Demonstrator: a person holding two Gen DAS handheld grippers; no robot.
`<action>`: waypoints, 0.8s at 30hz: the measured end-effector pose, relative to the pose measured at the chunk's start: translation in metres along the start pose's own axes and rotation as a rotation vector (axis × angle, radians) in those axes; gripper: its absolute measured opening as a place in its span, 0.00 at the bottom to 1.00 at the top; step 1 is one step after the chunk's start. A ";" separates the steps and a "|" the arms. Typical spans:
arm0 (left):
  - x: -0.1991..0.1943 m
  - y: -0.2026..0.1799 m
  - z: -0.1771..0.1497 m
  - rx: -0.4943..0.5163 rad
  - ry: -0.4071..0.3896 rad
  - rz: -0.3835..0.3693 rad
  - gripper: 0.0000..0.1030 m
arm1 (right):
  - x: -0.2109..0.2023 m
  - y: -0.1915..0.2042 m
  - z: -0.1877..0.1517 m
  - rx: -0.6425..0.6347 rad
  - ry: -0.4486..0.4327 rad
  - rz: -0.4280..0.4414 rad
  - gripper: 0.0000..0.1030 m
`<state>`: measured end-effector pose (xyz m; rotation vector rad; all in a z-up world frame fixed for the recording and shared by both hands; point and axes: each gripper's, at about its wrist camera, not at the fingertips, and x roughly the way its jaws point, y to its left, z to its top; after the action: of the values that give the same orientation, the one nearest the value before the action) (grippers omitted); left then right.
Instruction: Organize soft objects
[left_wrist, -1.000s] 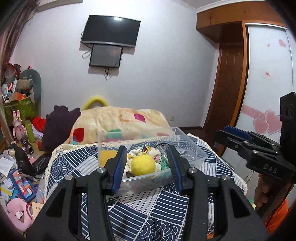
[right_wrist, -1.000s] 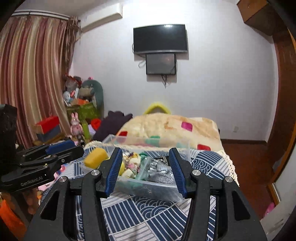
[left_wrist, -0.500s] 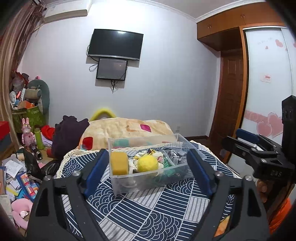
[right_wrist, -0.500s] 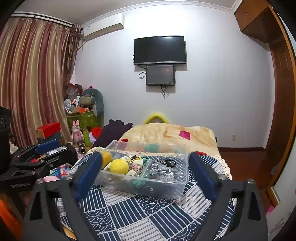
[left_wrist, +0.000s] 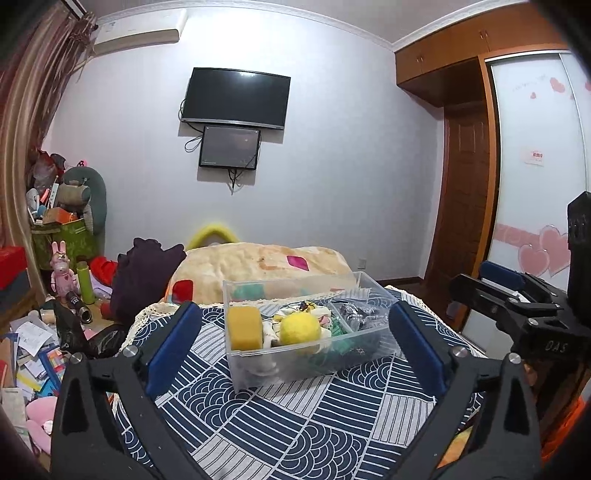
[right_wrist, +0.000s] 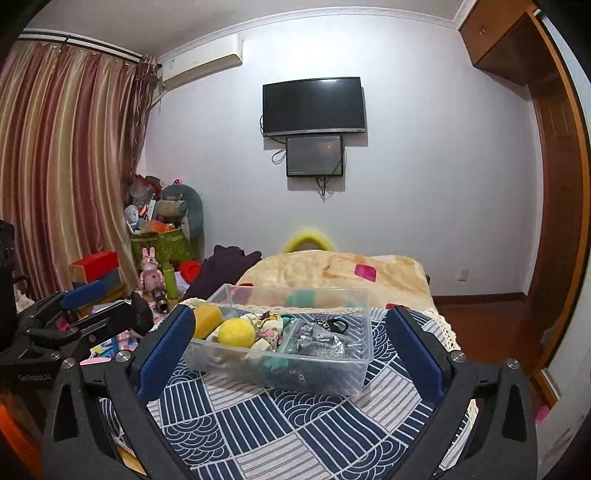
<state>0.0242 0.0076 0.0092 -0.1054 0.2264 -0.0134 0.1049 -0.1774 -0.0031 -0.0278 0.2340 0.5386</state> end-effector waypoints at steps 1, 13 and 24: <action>0.000 0.000 0.000 0.000 -0.002 0.002 1.00 | 0.000 0.000 0.000 0.000 0.000 0.000 1.00; -0.004 -0.001 0.000 0.015 -0.020 -0.001 1.00 | -0.003 -0.001 0.001 0.006 0.001 0.005 1.00; -0.004 -0.002 0.000 0.017 -0.017 0.003 1.00 | -0.003 -0.001 0.002 0.010 0.000 0.006 1.00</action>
<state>0.0205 0.0059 0.0101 -0.0879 0.2093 -0.0114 0.1032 -0.1796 -0.0004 -0.0171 0.2370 0.5432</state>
